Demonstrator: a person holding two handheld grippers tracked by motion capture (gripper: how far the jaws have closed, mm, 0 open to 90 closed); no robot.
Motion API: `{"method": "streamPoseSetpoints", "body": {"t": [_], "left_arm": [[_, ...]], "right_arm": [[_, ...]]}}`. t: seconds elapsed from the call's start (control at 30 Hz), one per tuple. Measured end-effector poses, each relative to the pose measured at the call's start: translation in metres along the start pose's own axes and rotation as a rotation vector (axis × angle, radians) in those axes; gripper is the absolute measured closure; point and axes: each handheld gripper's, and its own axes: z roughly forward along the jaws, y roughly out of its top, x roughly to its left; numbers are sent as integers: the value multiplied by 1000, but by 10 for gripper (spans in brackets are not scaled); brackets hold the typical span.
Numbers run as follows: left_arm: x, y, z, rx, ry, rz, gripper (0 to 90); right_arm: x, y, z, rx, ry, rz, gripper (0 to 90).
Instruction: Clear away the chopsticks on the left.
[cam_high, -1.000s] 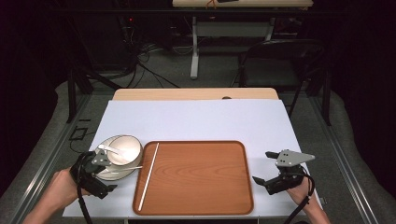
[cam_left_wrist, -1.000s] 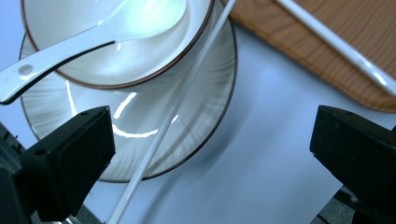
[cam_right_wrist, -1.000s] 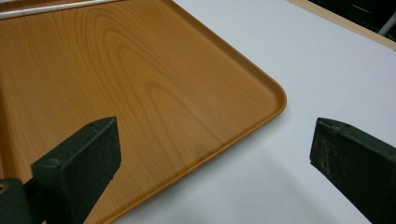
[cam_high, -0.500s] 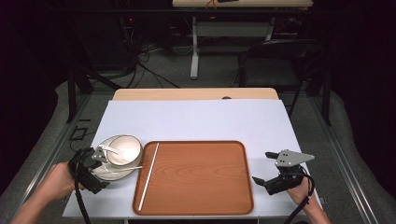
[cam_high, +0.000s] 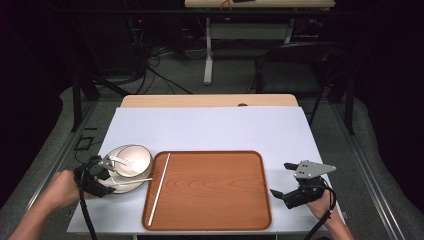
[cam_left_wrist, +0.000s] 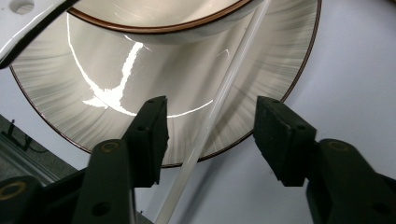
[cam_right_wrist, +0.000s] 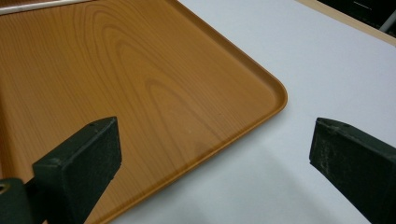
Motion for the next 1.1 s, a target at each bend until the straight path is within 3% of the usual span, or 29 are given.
{"method": "streamPoseSetpoints", "body": {"t": [0.23,0.53,0.77,1.1], "left_arm": [[2,6,5,21,-28,32,633],[2,14,11,30,-45,59,751],[0,16,12,32,-72,91,788],[-12,19,7,28,-79,134,844]], "right_arm": [[0,0,0,1,-1,0,20],[0,0,0,1,-2,-1,21],[0,0,0,1,-4,0,22],[0,0,0,-1,-8,-2,23]]}}
